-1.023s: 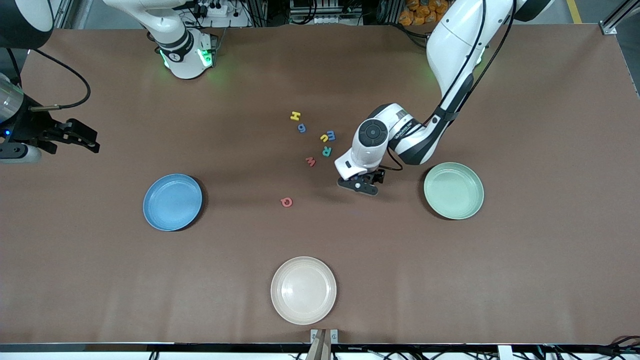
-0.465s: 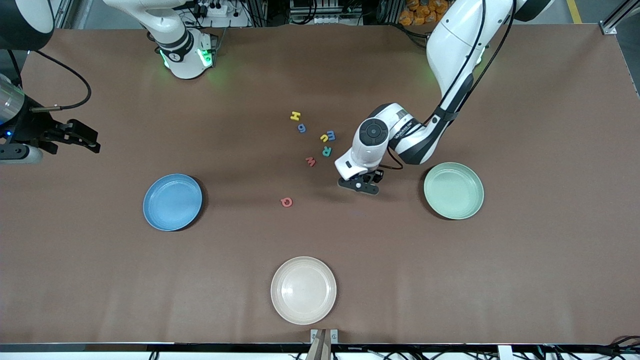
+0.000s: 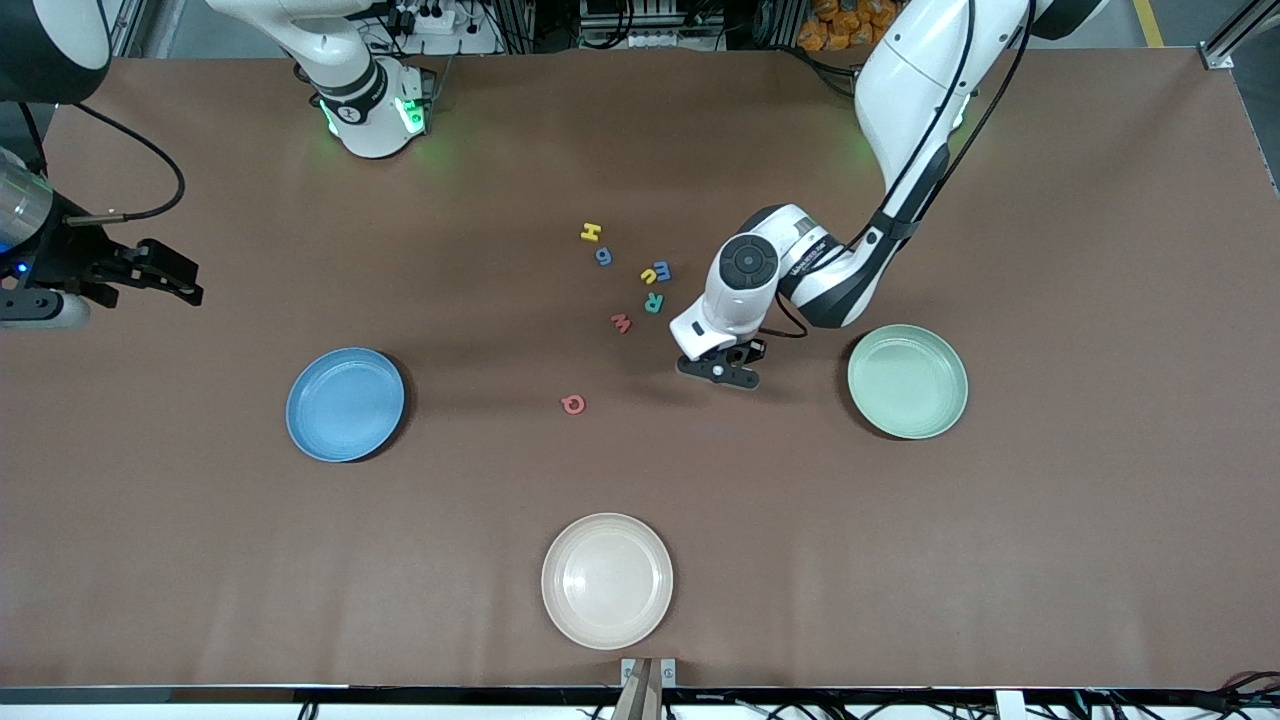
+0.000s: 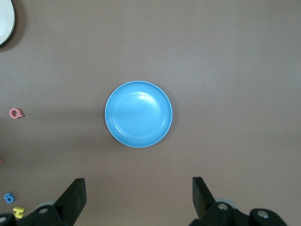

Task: Sort upper and lower case letters into plates
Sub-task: 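Carry the M to the green plate while the right gripper reaches the letters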

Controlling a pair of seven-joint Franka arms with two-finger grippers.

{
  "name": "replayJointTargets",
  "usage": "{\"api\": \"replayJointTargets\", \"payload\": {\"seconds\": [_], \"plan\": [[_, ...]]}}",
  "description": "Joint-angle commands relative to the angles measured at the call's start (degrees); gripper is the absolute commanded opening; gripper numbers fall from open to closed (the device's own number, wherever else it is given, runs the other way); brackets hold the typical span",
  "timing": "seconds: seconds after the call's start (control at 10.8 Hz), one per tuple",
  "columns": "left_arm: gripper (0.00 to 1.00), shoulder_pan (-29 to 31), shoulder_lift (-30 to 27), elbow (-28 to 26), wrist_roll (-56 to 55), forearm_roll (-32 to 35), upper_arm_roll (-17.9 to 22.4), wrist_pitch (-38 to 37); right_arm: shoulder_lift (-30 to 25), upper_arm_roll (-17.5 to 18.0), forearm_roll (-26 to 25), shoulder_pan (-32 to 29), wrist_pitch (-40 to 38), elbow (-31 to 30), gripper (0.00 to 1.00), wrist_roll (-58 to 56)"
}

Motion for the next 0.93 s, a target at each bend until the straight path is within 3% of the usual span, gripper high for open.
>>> {"api": "replayJointTargets", "payload": {"seconds": [0.0,0.46,0.65,0.84], "plan": [[0.0,1.0,-1.3,2.2,2.8,-0.4,0.1,-7.5,0.1,0.3,0.9,-0.4,-0.2,0.1,1.0,-0.8],[0.0,8.7,-7.6,4.1,19.9,-0.3,0.6,-23.9,1.0,1.4,1.0,3.8,0.4,0.1,1.0,0.2],[0.0,14.3,-10.5,1.6,28.3,4.9,0.4,-25.1,2.5,1.7,1.0,8.1,0.4,0.2,1.0,1.2],[0.0,20.0,-10.0,0.6,35.1,6.6,0.0,-24.0,5.4,5.1,0.7,12.0,1.0,0.3,1.0,8.3]]}}
